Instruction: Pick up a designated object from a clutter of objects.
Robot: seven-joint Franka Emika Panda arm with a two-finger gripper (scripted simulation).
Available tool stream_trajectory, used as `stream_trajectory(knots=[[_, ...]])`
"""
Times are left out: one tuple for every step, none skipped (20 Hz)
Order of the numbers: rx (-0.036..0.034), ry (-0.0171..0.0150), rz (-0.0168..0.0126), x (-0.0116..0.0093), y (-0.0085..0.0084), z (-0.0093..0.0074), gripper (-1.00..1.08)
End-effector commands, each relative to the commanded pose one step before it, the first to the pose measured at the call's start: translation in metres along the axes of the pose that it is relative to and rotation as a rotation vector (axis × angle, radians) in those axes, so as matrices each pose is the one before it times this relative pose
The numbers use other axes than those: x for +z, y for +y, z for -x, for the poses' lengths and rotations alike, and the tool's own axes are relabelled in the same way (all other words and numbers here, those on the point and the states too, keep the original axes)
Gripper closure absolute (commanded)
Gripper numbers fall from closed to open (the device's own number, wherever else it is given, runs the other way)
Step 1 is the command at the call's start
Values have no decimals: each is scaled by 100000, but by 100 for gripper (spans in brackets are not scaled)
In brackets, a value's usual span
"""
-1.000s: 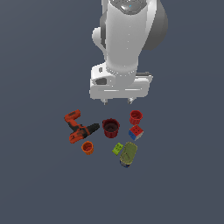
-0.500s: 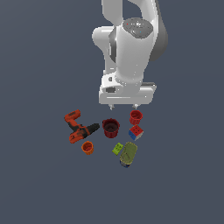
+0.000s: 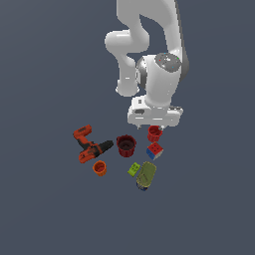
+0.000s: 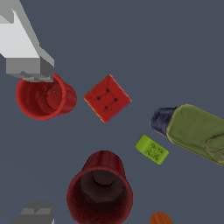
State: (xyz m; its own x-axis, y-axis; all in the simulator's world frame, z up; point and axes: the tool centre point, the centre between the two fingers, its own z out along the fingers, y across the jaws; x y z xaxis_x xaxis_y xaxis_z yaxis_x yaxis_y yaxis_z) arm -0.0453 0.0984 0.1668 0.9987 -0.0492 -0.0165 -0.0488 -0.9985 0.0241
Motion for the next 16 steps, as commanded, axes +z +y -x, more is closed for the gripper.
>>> stream_trajectory(knots=[[2499,520,-456,1817,-1199,1217,-92],[866,148,-183,626,-394,479,-92],[812,132,-183,578,-358,468,-92],[763,117,-182,532,-321,452,-92],[708,103,-178,488,-290,434,-92],[659,90,-173,445,-257,412,-92],[606,78,-165,404,-229,388,-92],[552,67,-155,364,-202,362,-92],[502,57,-145,325,-176,333,-92],[447,48,-132,288,-154,303,-92],[395,40,-119,251,-132,270,-92],[348,33,-107,215,-109,236,-92],[294,27,-92,181,-90,202,-92],[237,21,-75,147,-74,167,-92],[186,16,-59,114,-56,130,-92],[131,11,-42,81,-40,94,-92]])
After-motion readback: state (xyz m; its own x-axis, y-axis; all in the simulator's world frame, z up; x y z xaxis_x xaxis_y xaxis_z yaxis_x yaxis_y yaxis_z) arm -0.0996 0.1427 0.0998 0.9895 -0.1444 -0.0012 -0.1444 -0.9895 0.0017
